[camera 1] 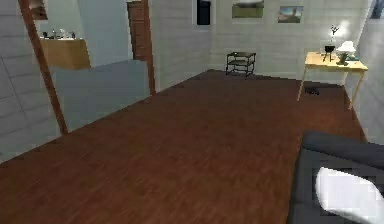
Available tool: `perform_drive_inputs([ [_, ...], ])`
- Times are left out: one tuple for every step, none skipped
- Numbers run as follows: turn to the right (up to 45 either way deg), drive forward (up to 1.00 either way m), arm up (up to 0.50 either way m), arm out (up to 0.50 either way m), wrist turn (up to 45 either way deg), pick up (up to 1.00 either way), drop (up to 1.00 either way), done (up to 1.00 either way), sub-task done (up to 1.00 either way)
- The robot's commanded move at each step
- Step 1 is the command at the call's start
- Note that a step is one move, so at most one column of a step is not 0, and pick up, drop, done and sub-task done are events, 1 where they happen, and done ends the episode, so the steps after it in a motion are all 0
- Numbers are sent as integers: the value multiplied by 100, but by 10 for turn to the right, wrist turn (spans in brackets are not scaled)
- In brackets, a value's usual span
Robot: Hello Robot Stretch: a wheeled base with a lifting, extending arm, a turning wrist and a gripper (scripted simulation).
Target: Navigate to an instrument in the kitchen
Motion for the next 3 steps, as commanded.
perform_drive_inputs([
  [-360, 0, 0, 0, 0, 0, 0, 0, 0],
  [0, 45, 0, 0, 0, 0, 0, 0, 0],
  [150, 0, 0, 0, 0, 0, 0, 0, 0],
])
